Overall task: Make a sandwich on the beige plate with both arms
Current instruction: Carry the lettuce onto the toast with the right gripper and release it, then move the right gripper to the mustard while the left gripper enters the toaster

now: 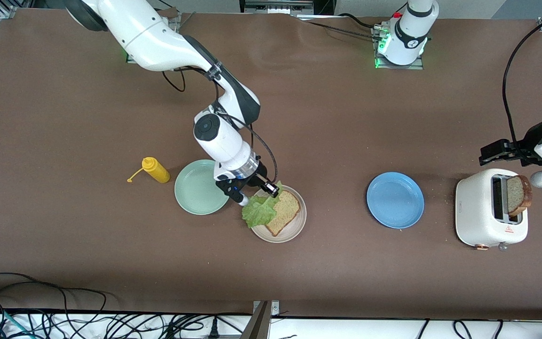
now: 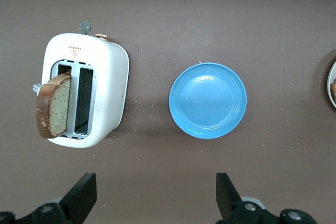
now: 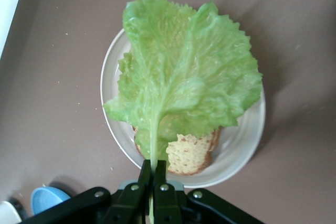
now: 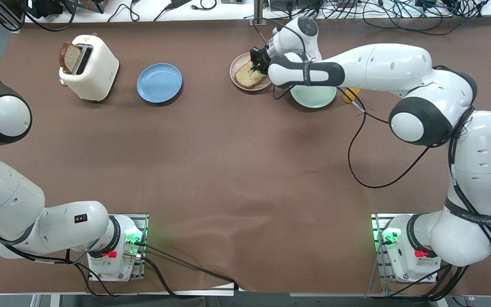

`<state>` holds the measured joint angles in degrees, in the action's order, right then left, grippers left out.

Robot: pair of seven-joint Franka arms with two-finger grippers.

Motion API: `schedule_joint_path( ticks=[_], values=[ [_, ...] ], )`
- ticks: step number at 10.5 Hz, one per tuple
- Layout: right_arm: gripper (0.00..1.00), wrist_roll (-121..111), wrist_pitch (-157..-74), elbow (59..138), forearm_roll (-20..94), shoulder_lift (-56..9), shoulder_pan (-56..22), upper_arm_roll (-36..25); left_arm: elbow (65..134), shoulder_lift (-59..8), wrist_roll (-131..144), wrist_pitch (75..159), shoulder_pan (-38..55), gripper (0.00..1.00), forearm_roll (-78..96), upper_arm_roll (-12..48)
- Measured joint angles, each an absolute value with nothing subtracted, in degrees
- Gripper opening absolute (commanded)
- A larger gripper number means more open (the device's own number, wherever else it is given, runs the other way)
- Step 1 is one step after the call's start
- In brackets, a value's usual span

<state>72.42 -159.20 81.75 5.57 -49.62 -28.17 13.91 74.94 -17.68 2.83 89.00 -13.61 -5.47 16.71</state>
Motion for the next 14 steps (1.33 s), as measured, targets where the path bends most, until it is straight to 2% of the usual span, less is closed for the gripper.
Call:
schedule_joint_path(
  ticks=[1, 2, 5, 7, 10, 14],
  values=[
    [0.61, 73.51, -161.58, 81.74, 5.57, -50.98, -28.78, 13.9, 74.94, -17.68, 2.83, 88.98, -13.61, 1.0, -5.47, 16.71],
    [1.0, 73.93, -163.88, 81.73, 5.57, -52.09, -29.03, 13.9, 74.95, -17.68, 2.83, 88.96, -13.61, 1.0, -5.47, 16.72],
    [1.0, 73.78, -165.58, 80.98, 3.17, -52.63, -29.17, 13.89, 75.0, -17.68, 2.83, 88.93, -13.61, 1.0, -5.47, 16.72],
    [1.0, 73.72, -159.92, 80.19, 0.58, -50.81, -29.21, 13.58, 75.04, -17.68, 2.83, 88.92, -13.63, 1.0, -5.47, 16.72],
    [1.0, 69.81, -141.89, 79.13, -3.44, -43.46, -29.2, 12.04, 75.04, -17.69, -0.8, 88.92, -16.01, 1.0, -5.5, 16.59],
    [1.0, 45.21, -114.9, 79.04, -4.0, -32.36, -29.06, 7.22, 75.45, -19.41, -10.78, 89.02, -25.37, 1.0, -5.5, 16.23]
  ],
)
